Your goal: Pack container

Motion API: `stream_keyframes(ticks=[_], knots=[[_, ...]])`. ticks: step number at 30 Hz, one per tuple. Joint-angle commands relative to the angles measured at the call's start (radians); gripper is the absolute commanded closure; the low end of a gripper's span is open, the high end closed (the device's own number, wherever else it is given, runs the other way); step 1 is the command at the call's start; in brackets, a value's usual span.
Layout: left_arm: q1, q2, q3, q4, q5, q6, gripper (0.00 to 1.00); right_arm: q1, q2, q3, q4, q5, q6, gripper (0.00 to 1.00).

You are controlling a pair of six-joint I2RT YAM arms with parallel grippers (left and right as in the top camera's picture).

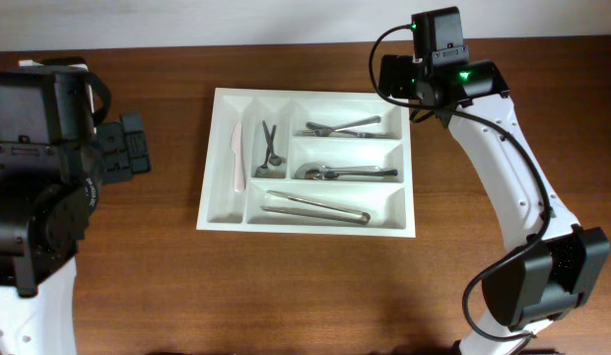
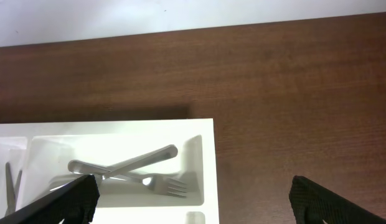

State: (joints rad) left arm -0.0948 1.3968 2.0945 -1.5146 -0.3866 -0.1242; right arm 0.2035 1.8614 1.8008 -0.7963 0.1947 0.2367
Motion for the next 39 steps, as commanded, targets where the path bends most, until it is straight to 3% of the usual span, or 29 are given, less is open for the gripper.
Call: stream_keyframes(ticks=[1, 9, 16, 24, 28, 33, 39], knots=[[0.004, -0.006, 0.006, 0.002, -0.013, 0.005, 0.01, -0.002, -0.021, 0.016, 0.0, 0.017, 0.015, 0.01], [0.004, -0.006, 0.006, 0.002, -0.013, 0.005, 0.01, 0.038, -0.125, 0.015, 0.0, 0.017, 0.015, 0.01], [0.004, -0.006, 0.006, 0.002, -0.013, 0.005, 0.01, 0.167, -0.562, 0.015, 0.0, 0.016, 0.016, 0.01], [0.004, -0.006, 0.006, 0.002, -0.013, 0.005, 0.01, 0.168, -0.947, 0.015, 0.0, 0.018, 0.015, 0.01], [0.004, -0.006, 0.006, 0.002, -0.013, 0.005, 0.01, 0.14, -1.102, -0.021, 0.012, 0.122, 0.008, 0.01], [0.004, -0.006, 0.006, 0.002, -0.013, 0.005, 0.01, 0.053, -1.286, -0.207, 0.15, 0.189, 0.008, 0.01], [0.004, -0.006, 0.006, 0.002, -0.013, 0.005, 0.01, -0.064, -1.538, -0.671, 0.308, 0.262, 0.008, 0.01]])
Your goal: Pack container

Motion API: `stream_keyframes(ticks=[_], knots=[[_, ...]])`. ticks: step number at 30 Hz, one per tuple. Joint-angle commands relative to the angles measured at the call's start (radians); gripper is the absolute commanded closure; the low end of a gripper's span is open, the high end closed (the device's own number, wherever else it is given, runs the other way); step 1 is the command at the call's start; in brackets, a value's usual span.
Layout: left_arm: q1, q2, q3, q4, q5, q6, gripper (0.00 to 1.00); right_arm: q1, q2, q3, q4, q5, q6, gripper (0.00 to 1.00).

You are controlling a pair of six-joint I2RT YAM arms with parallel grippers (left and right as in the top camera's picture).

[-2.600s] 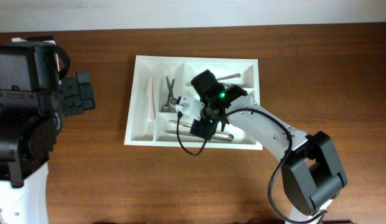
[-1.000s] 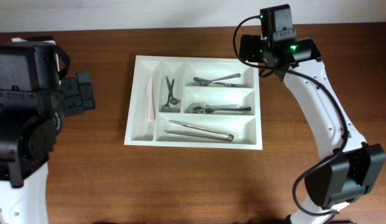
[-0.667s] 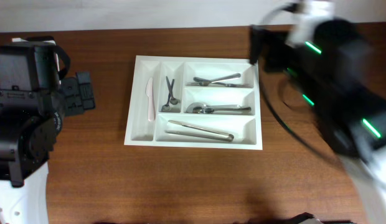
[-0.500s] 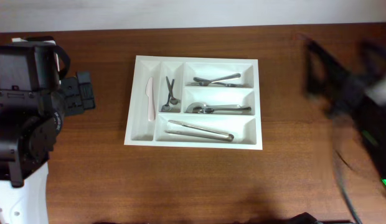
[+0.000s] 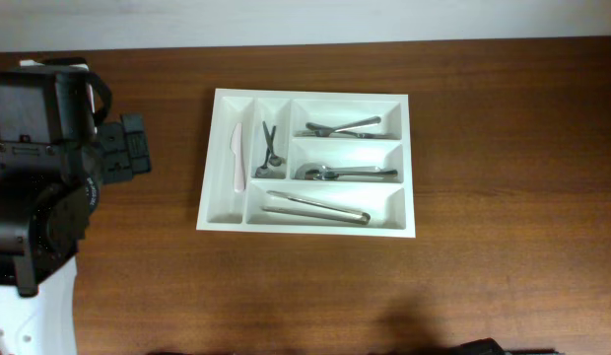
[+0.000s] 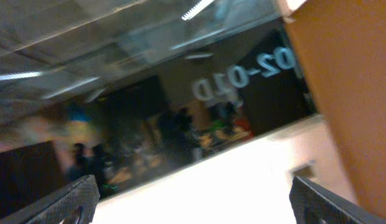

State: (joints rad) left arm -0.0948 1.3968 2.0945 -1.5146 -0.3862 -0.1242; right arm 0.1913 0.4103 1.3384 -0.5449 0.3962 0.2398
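Note:
The white cutlery tray (image 5: 409,168) lies in the middle of the brown table in the overhead view. A white knife (image 5: 237,158) fills its far-left slot and a small metal tool (image 5: 269,148) the slot beside it. Forks (image 5: 345,127) lie in the top right compartment, spoons (image 5: 347,174) in the middle one, long tongs (image 5: 315,207) in the bottom one. My left gripper (image 5: 133,148) sits left of the tray, too dark to read. My right gripper (image 6: 193,208) is open and empty, aimed at a blurred room rather than the table; its arm is gone from the overhead view.
The left arm's bulky black body (image 5: 39,168) takes up the table's left side. A pale wall strip (image 5: 305,20) runs along the far edge. In the right wrist view an orange-brown panel (image 6: 355,93) stands at the right.
My right arm stood over the tray's top right corner and has left the overhead view. Its camera looked down on the fork compartment and now faces a blurred room. Tray and left arm are unchanged.

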Motion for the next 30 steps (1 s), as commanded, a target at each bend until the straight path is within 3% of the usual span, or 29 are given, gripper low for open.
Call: stream_keyframes(ticks=[1, 7, 11, 16, 30], knots=[[0.004, -0.006, 0.006, 0.002, -0.014, 0.005, 0.01, -0.063, -0.122, -0.285, 0.101, 0.06, 0.005, 0.01], [0.004, -0.006, 0.006, 0.002, -0.014, 0.005, 0.01, -0.095, -0.33, -0.779, 0.412, 0.025, 0.006, 0.01], [0.004, -0.006, 0.006, 0.002, -0.014, 0.005, 0.01, -0.096, -0.378, -0.954, 0.494, -0.052, 0.005, 0.01], [0.004, -0.006, 0.006, 0.002, -0.014, 0.005, 0.01, -0.096, -0.381, -1.106, 0.505, -0.183, 0.005, 0.01], [0.004, -0.006, 0.006, 0.002, -0.014, 0.005, 0.01, -0.096, -0.407, -1.333, 0.63, -0.233, 0.005, 0.01]])
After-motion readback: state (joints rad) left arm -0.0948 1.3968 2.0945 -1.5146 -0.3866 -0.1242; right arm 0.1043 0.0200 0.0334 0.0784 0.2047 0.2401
